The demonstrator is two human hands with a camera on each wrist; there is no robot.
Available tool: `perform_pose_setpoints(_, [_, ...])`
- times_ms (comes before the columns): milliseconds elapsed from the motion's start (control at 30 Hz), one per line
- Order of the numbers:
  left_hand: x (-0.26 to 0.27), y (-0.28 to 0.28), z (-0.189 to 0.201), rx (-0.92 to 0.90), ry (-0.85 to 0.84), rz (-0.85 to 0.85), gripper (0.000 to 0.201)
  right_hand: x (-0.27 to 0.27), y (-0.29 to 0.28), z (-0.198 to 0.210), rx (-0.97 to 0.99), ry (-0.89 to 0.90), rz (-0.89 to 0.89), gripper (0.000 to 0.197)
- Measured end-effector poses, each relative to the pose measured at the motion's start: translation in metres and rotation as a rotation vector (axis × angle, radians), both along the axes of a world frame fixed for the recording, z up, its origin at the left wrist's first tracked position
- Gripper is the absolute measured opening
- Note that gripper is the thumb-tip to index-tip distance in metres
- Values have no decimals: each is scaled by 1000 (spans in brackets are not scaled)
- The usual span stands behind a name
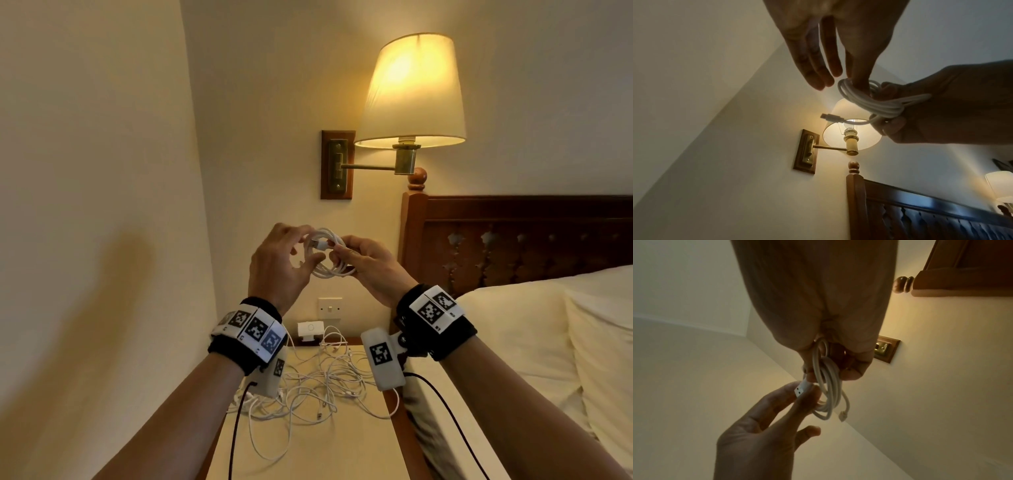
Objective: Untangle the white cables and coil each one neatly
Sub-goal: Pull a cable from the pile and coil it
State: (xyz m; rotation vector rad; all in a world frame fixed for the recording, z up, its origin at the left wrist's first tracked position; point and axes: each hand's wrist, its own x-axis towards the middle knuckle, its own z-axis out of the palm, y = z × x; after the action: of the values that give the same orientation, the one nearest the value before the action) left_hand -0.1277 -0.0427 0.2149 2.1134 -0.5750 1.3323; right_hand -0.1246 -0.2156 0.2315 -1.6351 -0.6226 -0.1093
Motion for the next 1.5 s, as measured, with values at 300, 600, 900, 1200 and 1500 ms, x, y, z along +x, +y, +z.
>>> perform_pose_setpoints(300, [-3,0,7,-263,72,-155,21,5,-6,-9,-20,-3,27,18])
perform_pose_setpoints(600, [-9,2,7,-770,320,-312,20,0,-8,-17,71,47,99,20])
perform_pose_setpoints(900, [-11,8,-2,-988,491,-385,16,-1,-9,-22,47,60,50,21])
perform_pose_setpoints(1200, [-26,-2,-22,-880,781,-498,17,-2,-9,-18,135,154,26,21])
perform_pose_setpoints(1500, [-33,-11,-16,-940,1085,-715,26,-5,-11,-14,170,156,-14,24])
